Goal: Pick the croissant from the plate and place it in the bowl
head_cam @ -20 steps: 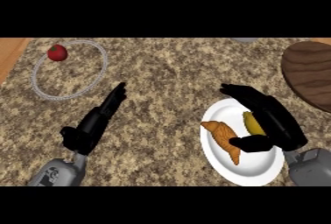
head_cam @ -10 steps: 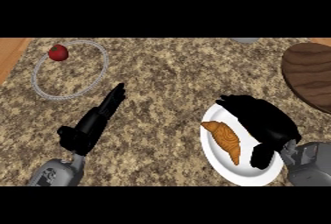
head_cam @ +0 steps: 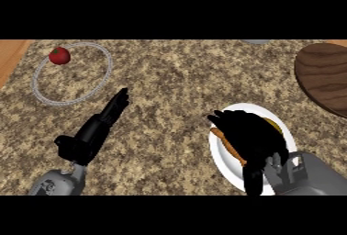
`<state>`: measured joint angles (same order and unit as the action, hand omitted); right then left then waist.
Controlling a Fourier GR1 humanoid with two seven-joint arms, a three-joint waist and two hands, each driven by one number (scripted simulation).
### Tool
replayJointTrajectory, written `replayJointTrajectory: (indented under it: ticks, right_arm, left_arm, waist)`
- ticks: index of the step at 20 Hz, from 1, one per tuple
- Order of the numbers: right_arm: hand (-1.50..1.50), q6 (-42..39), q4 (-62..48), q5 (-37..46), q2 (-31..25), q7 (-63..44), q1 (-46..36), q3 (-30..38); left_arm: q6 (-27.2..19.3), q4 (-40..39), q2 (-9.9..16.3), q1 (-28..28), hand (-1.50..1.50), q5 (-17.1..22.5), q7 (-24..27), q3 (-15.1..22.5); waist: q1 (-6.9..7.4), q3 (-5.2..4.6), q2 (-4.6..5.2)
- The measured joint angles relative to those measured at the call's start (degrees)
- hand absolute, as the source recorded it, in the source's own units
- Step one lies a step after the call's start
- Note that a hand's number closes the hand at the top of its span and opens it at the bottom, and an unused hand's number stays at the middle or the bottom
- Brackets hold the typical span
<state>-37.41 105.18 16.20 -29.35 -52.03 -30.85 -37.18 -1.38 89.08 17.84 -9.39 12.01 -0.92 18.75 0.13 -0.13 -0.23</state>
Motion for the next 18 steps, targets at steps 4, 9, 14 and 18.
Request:
replayJointTrajectory:
  ticks: [4, 9, 14, 18]
  right_arm:
    - [-1.50, -0.2, -0.2, 1.5, 3.4, -2.2, 0.3, -1.6]
    - [-1.50, -0.9, 0.8, 7.0, 4.1, -1.3, 2.9, -3.0]
    - [-1.50, -0.6, 1.1, 15.2, 3.9, 2.1, 5.8, -3.2]
    - [-1.50, 1.2, 0.8, 21.2, 3.6, 5.8, 7.7, -2.8]
  left_arm:
    - [0.4, -0.2, -0.5, 0.4, 0.00, -0.8, 0.0, -0.6]
    - [0.6, 0.2, -1.7, -0.2, 0.00, -1.8, -1.4, -1.4]
    - [0.7, 0.5, -3.8, -0.1, 0.00, -3.9, -2.0, -1.2]
    - [2.2, 2.1, -3.5, 1.7, 0.00, -4.0, -1.8, -2.4]
  waist:
    - [-0.03, 0.04, 0.06]
    - [-0.14, 0.10, 0.13]
    - [-0.13, 0.12, 0.17]
    - [-0.03, 0.13, 0.18]
